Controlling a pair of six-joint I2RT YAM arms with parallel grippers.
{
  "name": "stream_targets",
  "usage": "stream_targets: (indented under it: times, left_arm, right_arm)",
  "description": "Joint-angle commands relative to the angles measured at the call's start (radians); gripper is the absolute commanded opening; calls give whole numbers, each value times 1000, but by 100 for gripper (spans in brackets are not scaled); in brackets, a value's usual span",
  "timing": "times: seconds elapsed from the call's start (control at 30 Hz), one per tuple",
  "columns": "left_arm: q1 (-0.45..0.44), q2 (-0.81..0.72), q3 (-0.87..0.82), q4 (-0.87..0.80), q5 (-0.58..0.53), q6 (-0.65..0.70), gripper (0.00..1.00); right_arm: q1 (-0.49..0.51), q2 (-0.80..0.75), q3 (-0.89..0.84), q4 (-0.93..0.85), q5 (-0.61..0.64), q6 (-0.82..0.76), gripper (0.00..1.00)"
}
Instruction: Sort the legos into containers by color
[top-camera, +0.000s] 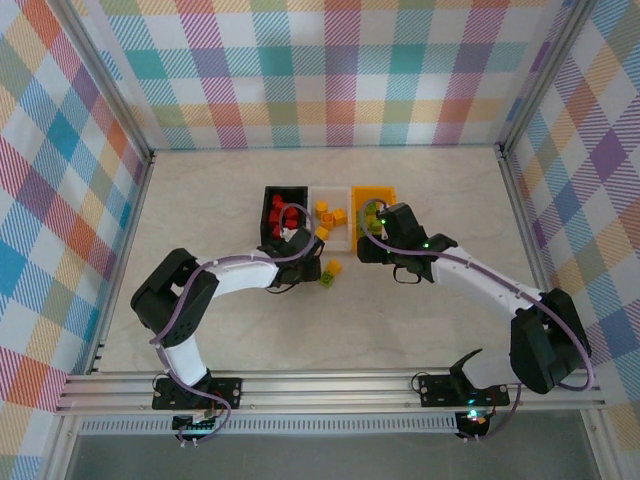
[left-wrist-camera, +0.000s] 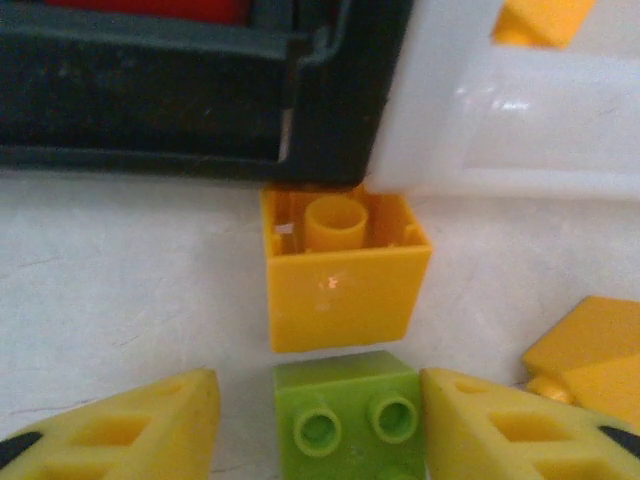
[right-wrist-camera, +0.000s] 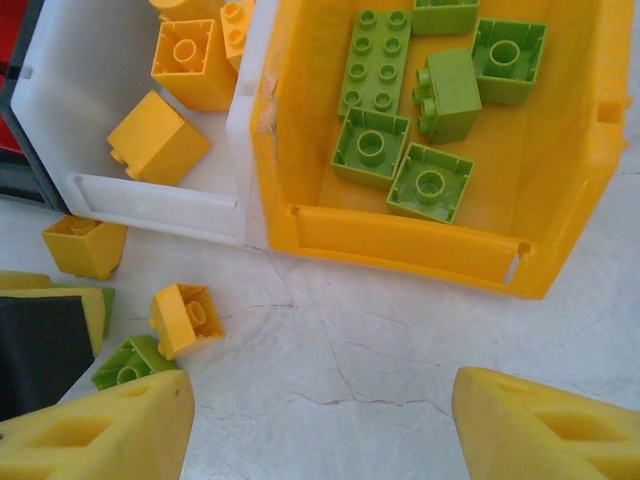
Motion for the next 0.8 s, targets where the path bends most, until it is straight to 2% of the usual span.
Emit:
stream_targets:
  times: [0.0, 0.17, 0.33, 0.47, 0.57, 0.77]
  left_arm:
    - [16, -42, -45, -53, -28, 9, 47]
    - [21, -111, -89, -64, -12, 5, 36]
    - [7, -192, -71, -117, 31, 2, 31]
    - [-43, -223, 19, -156, 50, 10, 31]
    - [-50, -174, 129, -153, 89, 14, 31]
    - [-51, 19, 435, -169, 117, 58, 31]
  right_arm:
    - [-4, -22, 6, 5, -5, 8, 70]
    - [-3, -25, 5, 6, -2, 11, 70]
    - [-4, -38, -7, -1, 29, 20, 70]
    - [-4, -66, -42, 2, 61, 41, 70]
    - [-4, -89, -77, 7, 70, 59, 70]
    - [-4, -116, -121, 0, 62, 73, 70]
